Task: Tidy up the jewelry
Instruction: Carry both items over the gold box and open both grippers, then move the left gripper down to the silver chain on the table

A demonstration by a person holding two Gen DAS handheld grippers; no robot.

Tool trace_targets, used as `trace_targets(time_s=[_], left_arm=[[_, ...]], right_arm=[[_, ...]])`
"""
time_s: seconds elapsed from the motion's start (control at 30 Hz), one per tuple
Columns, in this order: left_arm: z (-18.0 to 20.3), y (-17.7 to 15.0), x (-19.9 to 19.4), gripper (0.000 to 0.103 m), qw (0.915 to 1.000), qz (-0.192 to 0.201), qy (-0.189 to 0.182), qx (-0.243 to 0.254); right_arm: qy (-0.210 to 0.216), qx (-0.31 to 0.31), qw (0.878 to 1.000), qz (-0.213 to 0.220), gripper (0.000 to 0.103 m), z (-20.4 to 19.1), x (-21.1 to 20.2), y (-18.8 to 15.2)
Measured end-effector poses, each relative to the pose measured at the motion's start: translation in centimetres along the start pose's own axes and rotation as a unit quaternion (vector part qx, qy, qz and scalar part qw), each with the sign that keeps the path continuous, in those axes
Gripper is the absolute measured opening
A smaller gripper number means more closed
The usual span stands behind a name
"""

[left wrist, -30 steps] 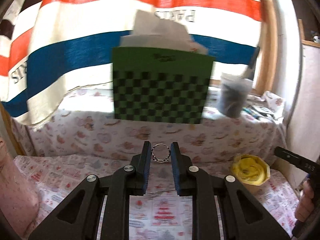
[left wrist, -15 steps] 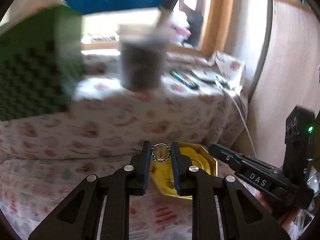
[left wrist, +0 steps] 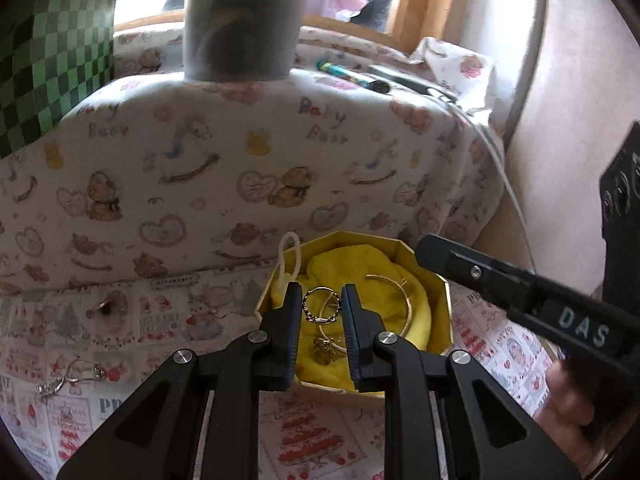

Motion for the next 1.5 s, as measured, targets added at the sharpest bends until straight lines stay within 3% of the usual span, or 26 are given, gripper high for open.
trace_targets(time_s=[0.17,0.27,0.43,0.53,0.63,0.67,0.73,0.9,1.13,1.23,1.33,1.5], left_arm=[[0.4,0.5,-0.8,0.021,0.999,0.023,0.016,0.035],[0.2,1.0,-1.0,0.033,0.9985,0.034,0.025,0.036],[-0.6,2.4,-2.1,0.04,0.9975,0.052,0.038,0.026],[-0.6,3.0,-2.6,0.045,0.9992,0.027,0.031,0.0],[-1.1,4.2,-4.7,0.046,0.9966,0.041,0.058,0.041],[-1.5,4.9,-5.6,0.047,0.9945,0.052,0.071,0.057],[-2.5,6.3,-7.7,0.06,0.9918,0.079,0.081,0.06],[-6.0,7.6,-11.7,0.063,0.9927,0.101,0.067,0.007],[-11.4,6.2,-16.4,0.077,0.9778,0.144,0.148,0.033],[-14.1,4.5,-17.1,0.077,0.9761,0.143,0.163,0.014],[-16.5,2.8,-16.3,0.077,0.9774,0.109,0.181,0.003],[-20.6,1.0,-14.9,0.078,0.9738,0.07,0.21,-0.051]], right_arm=[[-0.001,-0.001,1.0,0.01,0.007,-0.1,-0.6,0.4],[-0.002,0.005,1.0,0.024,0.02,0.0,-1.2,1.0],[-0.011,-0.004,0.999,0.042,0.024,-0.1,-2.1,1.8],[-0.025,-0.031,0.997,0.066,0.025,-0.8,-3.3,2.7],[-0.008,-0.039,0.996,0.08,0.027,-1.9,-4.2,3.1],[-0.007,-0.042,0.996,0.082,0.027,-2.1,-4.4,3.2],[-0.008,-0.048,0.995,0.086,0.028,-2.4,-4.5,3.2],[-0.002,-0.063,0.994,0.087,0.032,-3.3,-4.4,2.8],[0.012,-0.088,0.994,0.072,0.033,-5.5,-4.1,1.3],[0.004,-0.108,0.992,0.07,0.042,-6.1,-3.6,0.4],[0.001,-0.127,0.99,0.062,0.05,-6.8,-3.1,-0.6],[-0.009,-0.134,0.989,0.065,0.09,-7.2,-2.7,-1.5]])
Point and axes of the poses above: each gripper's, at about its wrist camera, not at the fingertips, and x roughly the way its jaws point, z to its right, y to its top, the point moved 10 cm from there along x, roughly the way its jaws point, and after that the axes turned 15 degrees about z, right-handed, at the moved point
